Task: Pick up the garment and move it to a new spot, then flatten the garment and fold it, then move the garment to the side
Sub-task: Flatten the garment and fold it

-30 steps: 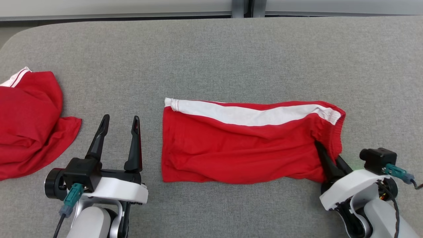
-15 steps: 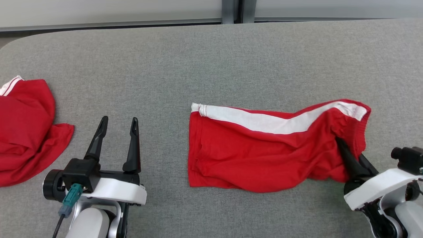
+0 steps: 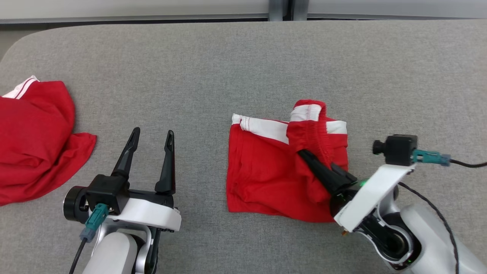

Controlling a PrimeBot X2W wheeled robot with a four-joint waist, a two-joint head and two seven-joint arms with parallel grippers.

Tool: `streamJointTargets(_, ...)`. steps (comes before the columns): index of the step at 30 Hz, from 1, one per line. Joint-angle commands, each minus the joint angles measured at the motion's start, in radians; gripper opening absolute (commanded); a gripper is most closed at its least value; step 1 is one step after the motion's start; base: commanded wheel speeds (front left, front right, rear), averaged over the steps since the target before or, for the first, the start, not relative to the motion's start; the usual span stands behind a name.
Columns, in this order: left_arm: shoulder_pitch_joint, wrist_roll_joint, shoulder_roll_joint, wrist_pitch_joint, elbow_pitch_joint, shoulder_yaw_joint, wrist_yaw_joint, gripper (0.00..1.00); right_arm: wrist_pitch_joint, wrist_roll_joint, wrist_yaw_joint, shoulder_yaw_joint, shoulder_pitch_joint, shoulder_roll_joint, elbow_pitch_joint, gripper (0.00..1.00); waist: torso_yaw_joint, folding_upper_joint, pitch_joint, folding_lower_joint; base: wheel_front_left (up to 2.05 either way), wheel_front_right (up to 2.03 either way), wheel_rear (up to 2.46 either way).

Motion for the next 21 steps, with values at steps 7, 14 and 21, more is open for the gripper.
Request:
streamJointTargets(7, -0.033, -0.010, -0.008, -0.013, 0.021, -0.006, -0.006, 1.00, -0.059, -0.083, 0.000, 0.106, -0.113, 0.092, 0.216, 0.00, 0.043, 0.0000, 0.024, 0.0000, 0.00, 0.00, 0.00)
streamJointTargets(14, -0.031, -0.013, -0.011, -0.022, 0.035, -0.008, -0.001, 1.00, -0.159, -0.138, 0.000, 0.183, -0.172, 0.151, 0.317, 1.00, 0.046, 0.0000, 0.027, 0.0000, 0.00, 0.00, 0.00)
streamJointTargets(21, -0.036, -0.013, -0.010, -0.027, 0.044, -0.009, 0.001, 1.00, -0.336, -0.231, 0.000, 0.222, -0.212, 0.128, 0.284, 1.00, 0.031, 0.0000, 0.021, 0.0000, 0.00, 0.00, 0.00)
